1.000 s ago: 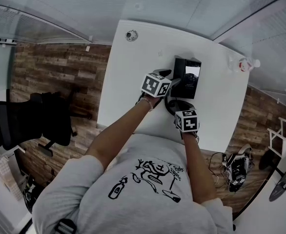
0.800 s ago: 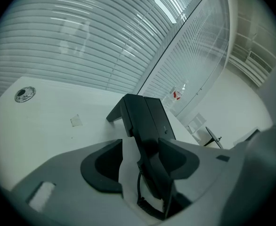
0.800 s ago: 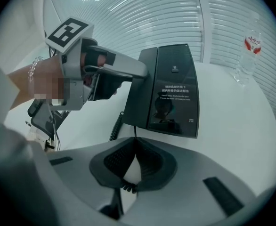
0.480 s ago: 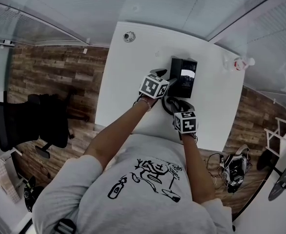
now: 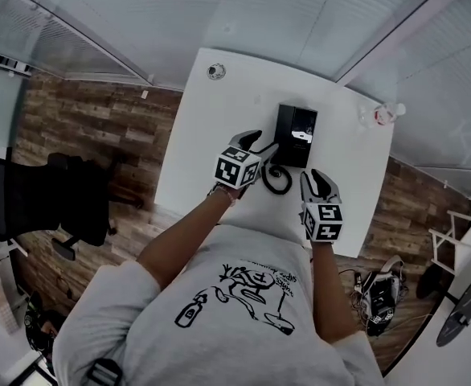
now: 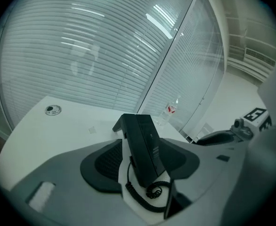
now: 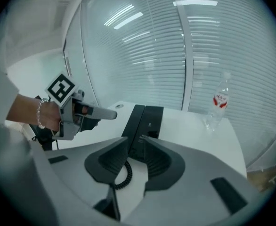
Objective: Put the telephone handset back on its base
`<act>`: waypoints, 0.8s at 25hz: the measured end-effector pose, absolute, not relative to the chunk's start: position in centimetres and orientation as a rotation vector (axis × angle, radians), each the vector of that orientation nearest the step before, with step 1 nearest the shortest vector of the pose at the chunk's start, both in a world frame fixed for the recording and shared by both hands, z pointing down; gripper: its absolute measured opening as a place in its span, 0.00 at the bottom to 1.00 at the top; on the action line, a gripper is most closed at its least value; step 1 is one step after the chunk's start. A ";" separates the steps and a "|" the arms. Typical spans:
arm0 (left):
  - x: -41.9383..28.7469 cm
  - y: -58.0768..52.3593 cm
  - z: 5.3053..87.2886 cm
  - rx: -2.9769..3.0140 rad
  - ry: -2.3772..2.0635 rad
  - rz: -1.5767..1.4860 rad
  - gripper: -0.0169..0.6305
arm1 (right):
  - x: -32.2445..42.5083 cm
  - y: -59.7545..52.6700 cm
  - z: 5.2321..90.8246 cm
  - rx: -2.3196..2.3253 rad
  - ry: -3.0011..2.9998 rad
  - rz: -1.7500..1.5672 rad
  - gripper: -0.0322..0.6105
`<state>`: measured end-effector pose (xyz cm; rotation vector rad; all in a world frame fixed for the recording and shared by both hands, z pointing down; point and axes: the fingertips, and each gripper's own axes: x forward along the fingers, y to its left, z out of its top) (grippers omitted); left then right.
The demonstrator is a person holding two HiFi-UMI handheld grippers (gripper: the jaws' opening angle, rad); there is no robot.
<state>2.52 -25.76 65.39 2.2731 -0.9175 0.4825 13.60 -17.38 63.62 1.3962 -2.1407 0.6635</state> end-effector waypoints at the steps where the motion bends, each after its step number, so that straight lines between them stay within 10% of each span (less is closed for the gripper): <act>1: 2.4 -25.3 64.5 2.287 -0.927 0.461 0.40 | 14.0 -17.5 62.5 1.409 -2.159 0.642 0.19; 20: 4.6 -18.1 44.5 2.608 -1.060 0.173 0.22 | 17.8 -16.6 43.6 1.479 -2.453 0.377 0.12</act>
